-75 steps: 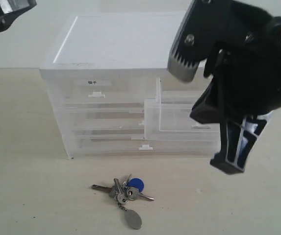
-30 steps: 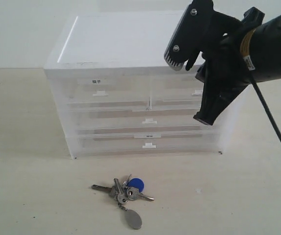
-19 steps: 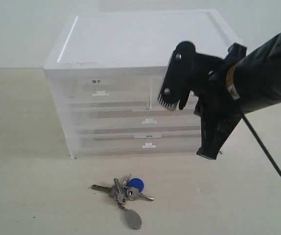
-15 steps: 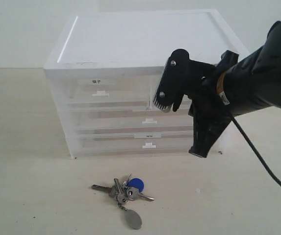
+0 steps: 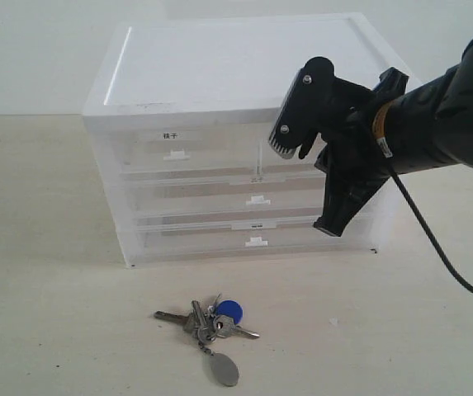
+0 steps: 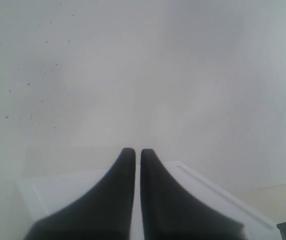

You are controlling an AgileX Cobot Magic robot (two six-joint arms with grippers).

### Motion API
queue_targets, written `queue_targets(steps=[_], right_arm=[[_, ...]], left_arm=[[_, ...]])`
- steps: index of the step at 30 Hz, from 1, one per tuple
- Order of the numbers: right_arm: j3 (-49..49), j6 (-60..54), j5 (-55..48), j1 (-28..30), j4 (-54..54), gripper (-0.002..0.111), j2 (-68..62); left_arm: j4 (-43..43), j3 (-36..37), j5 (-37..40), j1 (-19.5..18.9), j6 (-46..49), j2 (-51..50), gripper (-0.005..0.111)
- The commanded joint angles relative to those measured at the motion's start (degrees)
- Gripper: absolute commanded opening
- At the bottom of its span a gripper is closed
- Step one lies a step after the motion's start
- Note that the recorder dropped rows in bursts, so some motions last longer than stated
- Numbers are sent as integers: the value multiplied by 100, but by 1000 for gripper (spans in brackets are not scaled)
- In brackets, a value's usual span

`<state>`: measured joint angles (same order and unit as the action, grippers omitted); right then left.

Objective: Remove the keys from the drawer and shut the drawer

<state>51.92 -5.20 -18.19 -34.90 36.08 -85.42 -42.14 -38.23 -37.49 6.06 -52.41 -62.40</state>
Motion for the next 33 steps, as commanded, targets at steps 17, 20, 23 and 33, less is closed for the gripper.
queue_targets(steps=[17,20,23,33], right_arm=[[6,1249,-608,-1032,-12,0,3440],[-21,1392,-833,-1032,-131,0,3990],[-285,1392,-917,-1032,-131,0,4599],[-1341,1459,-716,-1032,-236,0,6741]], left_arm=[[276,882,-577,-18,319,865,5],[268,1048,-577,-18,338,1250,5],[174,1220,-561,-18,338,1619,5],[-283,1850,-199,-18,-316,3155,5]])
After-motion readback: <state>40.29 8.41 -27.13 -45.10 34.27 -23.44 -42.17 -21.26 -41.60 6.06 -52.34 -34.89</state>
